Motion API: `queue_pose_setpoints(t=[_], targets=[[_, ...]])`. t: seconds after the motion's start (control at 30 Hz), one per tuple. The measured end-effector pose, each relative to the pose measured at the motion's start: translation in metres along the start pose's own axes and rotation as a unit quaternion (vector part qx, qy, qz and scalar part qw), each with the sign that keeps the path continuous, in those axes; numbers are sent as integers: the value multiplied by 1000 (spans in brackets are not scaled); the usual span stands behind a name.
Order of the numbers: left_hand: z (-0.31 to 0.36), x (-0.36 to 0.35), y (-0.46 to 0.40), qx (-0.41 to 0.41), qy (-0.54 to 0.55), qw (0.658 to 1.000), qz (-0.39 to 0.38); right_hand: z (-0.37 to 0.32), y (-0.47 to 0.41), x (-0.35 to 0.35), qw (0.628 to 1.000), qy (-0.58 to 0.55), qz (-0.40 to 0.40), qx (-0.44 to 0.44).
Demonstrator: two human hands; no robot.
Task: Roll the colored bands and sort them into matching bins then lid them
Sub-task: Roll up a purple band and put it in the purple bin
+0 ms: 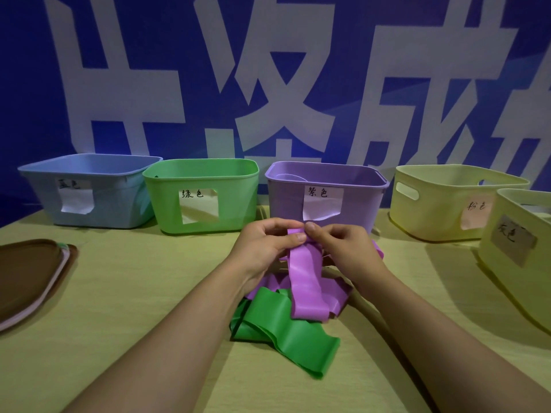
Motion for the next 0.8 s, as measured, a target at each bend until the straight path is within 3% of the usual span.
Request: queue_pose_setpoints(t=[0.4,0.57,0.8], targets=[[3,-7,2,13,68,997,-27,0,-8,-3,998,-34,-29,36],[-10,4,-3,40,-88,995,27,-3,-8,-4,998,-32,-31,51],[-9,6,0,34,-98,994,39,-3,-7,-4,998,-31,-30,50]])
Point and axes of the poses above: each hand's wrist, its own y-axis away from the middle knuckle, its own x-axis out of the back of the hand, z = x × y, the point moved 9 cm from there along -y, towards the middle knuckle, and after that the axes turned 14 degrees about -y, right-handed, at the moved point
